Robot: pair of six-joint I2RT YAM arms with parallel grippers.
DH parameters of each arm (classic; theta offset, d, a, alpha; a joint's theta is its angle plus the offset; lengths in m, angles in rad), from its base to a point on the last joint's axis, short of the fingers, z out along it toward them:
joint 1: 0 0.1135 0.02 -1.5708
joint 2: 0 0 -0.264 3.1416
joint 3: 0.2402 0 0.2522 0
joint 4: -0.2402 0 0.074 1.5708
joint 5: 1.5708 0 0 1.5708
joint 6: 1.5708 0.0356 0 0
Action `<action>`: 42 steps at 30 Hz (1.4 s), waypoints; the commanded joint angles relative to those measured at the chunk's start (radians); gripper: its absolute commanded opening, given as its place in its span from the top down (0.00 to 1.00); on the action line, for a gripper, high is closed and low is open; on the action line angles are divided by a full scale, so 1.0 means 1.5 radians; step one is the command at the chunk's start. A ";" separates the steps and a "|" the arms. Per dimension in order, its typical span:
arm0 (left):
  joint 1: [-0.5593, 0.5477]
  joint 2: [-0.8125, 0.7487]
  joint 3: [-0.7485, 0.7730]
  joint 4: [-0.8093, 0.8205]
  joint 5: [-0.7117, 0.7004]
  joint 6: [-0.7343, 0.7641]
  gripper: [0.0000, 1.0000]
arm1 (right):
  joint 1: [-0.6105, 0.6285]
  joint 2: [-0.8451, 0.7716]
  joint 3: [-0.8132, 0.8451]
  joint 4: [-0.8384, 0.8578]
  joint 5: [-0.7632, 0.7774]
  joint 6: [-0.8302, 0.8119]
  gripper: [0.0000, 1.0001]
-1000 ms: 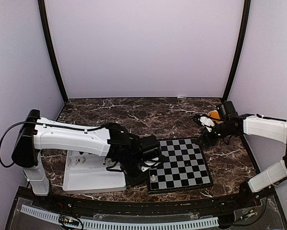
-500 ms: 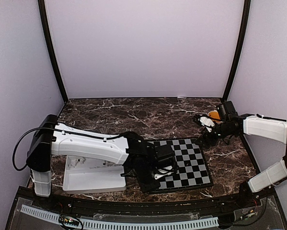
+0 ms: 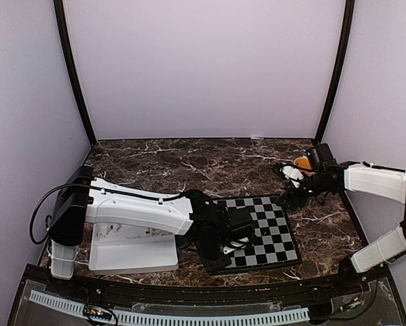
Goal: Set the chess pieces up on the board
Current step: Place the rook at a1.
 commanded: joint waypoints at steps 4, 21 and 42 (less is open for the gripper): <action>0.000 0.010 0.023 -0.031 -0.014 -0.003 0.95 | -0.003 0.003 -0.005 -0.006 -0.007 -0.004 0.27; 0.001 0.020 0.023 -0.016 -0.020 -0.005 0.93 | -0.003 -0.001 -0.007 -0.009 -0.005 -0.006 0.27; 0.001 0.026 0.030 -0.011 -0.014 0.001 0.88 | -0.003 0.002 -0.007 -0.012 -0.006 -0.010 0.27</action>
